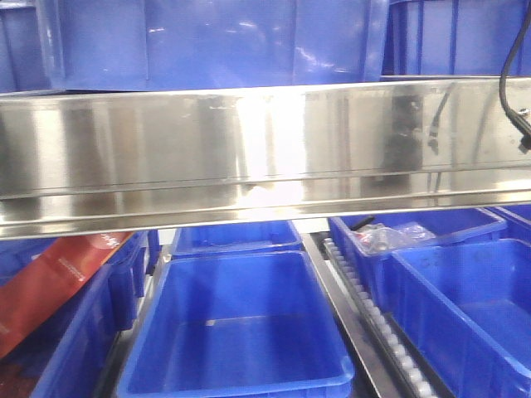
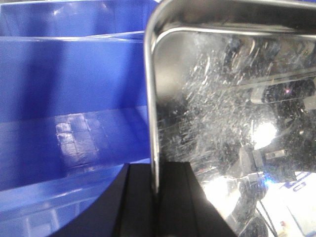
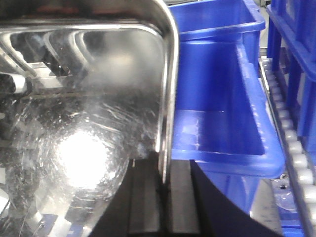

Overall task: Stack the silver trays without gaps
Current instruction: 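Hold the tray in both grippers while driving away from the shelf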

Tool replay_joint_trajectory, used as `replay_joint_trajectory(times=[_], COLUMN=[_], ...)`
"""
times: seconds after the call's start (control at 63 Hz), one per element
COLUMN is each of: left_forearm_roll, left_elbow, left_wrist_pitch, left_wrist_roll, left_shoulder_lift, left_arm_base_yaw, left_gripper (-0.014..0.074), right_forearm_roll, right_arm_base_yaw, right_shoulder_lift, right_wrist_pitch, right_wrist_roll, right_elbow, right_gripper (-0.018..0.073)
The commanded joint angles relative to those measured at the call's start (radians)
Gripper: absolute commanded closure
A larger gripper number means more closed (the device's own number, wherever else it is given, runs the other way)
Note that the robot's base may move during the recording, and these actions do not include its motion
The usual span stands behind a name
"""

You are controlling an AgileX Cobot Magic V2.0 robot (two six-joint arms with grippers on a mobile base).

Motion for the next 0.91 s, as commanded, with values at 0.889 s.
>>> replay_joint_trajectory(times=[0.889], left_forearm_roll=[0.011], left_elbow=[-0.017], left_wrist_pitch=[-0.085], left_wrist_roll=[0.006], left_shoulder_lift=[0.088], left_arm_base_yaw=[0.000], left_gripper=[0.0615], right_forearm_roll=[-0.015], right_arm_base_yaw=[-0.004], right_shoulder_lift=[-0.015], right_wrist_pitch=[-0.059], right_wrist_roll=[-0.016], right_elbow=[-0.014], right_gripper=[0.0629])
